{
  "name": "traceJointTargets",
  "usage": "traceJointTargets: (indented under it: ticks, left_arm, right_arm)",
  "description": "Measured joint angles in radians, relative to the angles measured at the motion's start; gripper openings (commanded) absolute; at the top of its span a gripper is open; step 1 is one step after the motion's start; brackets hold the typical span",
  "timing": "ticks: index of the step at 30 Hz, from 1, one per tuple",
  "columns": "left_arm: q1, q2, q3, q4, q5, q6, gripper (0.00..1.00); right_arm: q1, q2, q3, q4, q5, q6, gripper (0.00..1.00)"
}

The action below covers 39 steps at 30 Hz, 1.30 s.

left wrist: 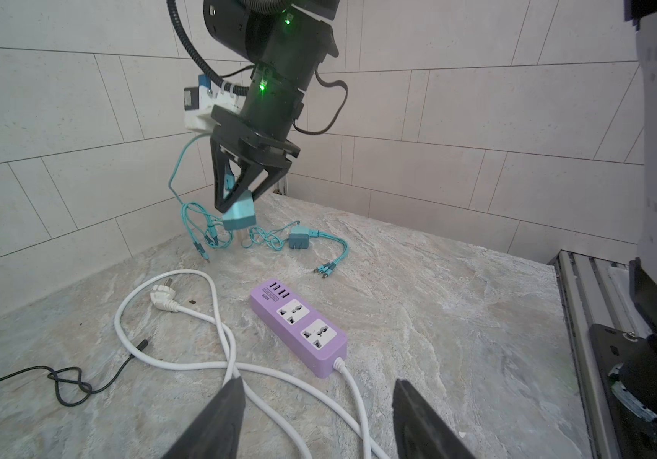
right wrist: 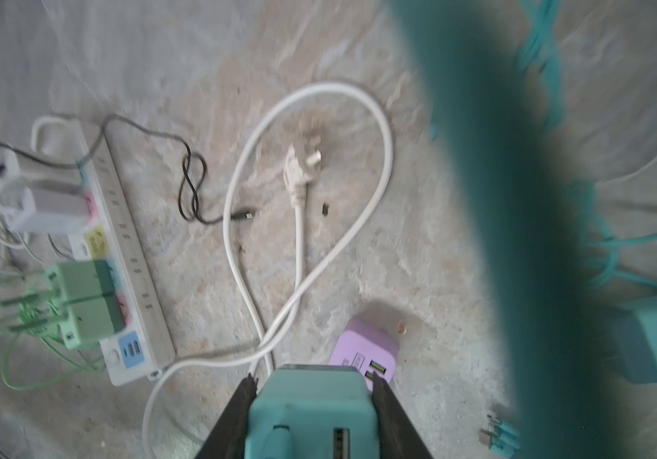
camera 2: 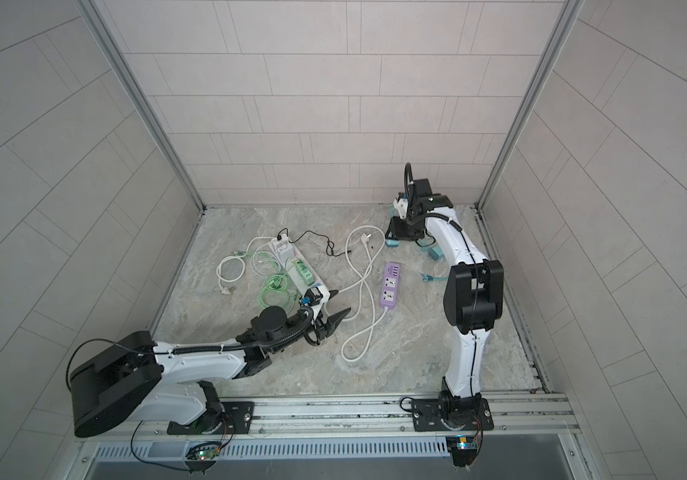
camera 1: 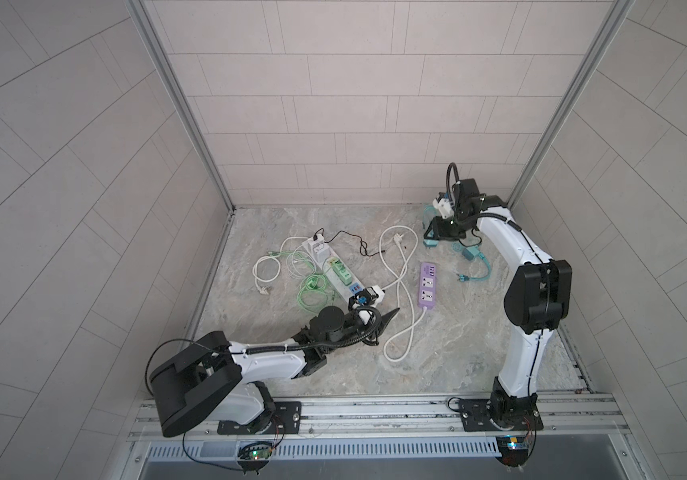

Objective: Insert the plug
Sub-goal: 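Carry the teal charger toward the purple strip with right gripper while left arm withdraws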

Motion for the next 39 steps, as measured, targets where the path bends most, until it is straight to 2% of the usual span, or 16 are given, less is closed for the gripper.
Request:
traceJointTargets:
  ticks: [6, 16, 25, 32, 35, 39]
  left_arm:
    - [-0.006, 0.0, -0.001, -0.023, 0.012, -0.008, 0.61]
    - [-0.035, 0.001, -0.001, -0.087, 0.025, -0.038, 0.58]
    - [-0.061, -0.036, -0.06, -0.126, -0.012, -0.069, 0.57]
    - [-0.074, -0.043, -0.068, -0.183, -0.045, -0.105, 0.57]
    - [-0.102, -0.034, -0.024, -0.269, -0.066, -0.116, 0.57]
    - [-0.148, 0.029, 0.119, -0.414, -0.101, -0.135, 0.54]
  right_arm:
    - [0.021, -0.093, -0.238, 0.039, 0.045, -0.06, 0.16]
    - [0.023, -0.162, -0.399, 0.197, 0.077, -0.033, 0.15]
    - [0.012, -0.129, -0.358, 0.318, 0.06, 0.052, 0.15]
    - [-0.001, -0.074, -0.299, 0.333, 0.125, 0.093, 0.15]
    - [-0.011, -0.041, -0.279, 0.333, 0.134, 0.108, 0.15]
    - [-0.019, -0.009, -0.264, 0.342, 0.131, 0.122, 0.15]
